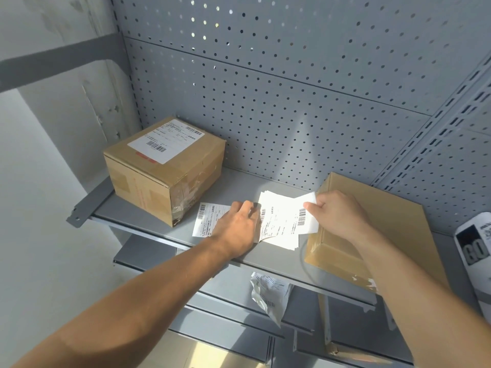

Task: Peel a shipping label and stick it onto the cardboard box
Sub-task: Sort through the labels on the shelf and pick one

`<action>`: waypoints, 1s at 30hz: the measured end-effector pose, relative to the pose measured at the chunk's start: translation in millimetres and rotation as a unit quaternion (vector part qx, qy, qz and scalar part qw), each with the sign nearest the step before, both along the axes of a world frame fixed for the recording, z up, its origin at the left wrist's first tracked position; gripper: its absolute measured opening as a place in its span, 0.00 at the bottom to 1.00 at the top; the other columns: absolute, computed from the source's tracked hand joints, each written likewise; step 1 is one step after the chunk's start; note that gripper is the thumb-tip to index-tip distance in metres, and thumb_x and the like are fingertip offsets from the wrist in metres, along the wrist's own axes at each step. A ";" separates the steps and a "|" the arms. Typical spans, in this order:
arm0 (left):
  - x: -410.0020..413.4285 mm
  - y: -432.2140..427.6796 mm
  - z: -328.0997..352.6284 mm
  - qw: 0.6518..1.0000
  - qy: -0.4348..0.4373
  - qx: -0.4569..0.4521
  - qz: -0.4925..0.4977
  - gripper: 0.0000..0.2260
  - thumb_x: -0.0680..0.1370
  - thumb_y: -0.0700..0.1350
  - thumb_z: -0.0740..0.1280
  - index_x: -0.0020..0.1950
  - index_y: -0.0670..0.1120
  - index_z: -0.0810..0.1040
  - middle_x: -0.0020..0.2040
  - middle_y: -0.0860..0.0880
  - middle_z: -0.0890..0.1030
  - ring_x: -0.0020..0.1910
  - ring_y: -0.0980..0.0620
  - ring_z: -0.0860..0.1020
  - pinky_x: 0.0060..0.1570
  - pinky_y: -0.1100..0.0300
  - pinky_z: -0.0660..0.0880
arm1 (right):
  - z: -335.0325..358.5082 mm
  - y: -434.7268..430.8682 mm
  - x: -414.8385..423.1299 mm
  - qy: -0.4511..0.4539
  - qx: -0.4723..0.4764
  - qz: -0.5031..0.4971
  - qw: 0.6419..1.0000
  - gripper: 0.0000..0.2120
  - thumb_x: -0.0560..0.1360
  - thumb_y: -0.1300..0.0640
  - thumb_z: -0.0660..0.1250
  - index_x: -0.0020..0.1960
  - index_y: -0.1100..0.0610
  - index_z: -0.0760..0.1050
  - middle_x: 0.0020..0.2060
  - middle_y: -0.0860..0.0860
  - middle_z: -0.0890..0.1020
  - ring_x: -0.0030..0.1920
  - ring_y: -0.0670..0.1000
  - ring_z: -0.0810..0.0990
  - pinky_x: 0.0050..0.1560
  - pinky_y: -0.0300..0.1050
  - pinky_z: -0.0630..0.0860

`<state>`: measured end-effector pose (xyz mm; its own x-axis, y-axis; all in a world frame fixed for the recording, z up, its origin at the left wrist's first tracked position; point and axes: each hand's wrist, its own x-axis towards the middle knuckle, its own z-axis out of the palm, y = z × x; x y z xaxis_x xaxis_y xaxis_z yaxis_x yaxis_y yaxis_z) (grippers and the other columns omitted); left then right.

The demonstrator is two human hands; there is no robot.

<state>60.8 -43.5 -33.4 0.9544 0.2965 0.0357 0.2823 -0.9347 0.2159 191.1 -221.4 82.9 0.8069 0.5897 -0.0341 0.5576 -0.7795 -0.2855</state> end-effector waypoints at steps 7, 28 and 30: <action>-1.0 -0.7 -5.5 1.000 -0.010 0.004 0.001 0.23 0.81 0.43 0.59 0.77 0.46 0.65 0.72 0.46 0.65 0.69 0.43 0.65 0.55 0.49 0.79 | -1.5 -11.3 -9.5 0.002 0.035 -0.022 0.999 0.23 0.79 0.49 0.69 0.32 0.62 0.70 0.27 0.51 0.74 0.30 0.53 0.70 0.30 0.46 0.62; -2.4 6.1 -20.7 0.998 -0.051 -0.038 -0.001 0.33 0.74 0.42 0.71 0.78 0.46 0.64 0.73 0.46 0.64 0.68 0.42 0.68 0.59 0.47 0.79 | 10.5 -58.9 -25.4 0.014 0.225 -0.072 0.972 0.20 0.79 0.46 0.67 0.37 0.61 0.76 0.35 0.57 0.86 0.38 0.61 0.84 0.36 0.58 0.79; -0.6 12.1 -26.5 0.997 -0.070 -0.031 -0.004 0.30 0.73 0.40 0.74 0.74 0.48 0.72 0.75 0.47 0.65 0.68 0.43 0.70 0.59 0.50 0.80 | 13.2 -67.4 -32.7 0.058 0.300 -0.100 0.947 0.16 0.80 0.47 0.67 0.42 0.59 0.81 0.39 0.55 0.87 0.43 0.62 0.85 0.43 0.62 0.81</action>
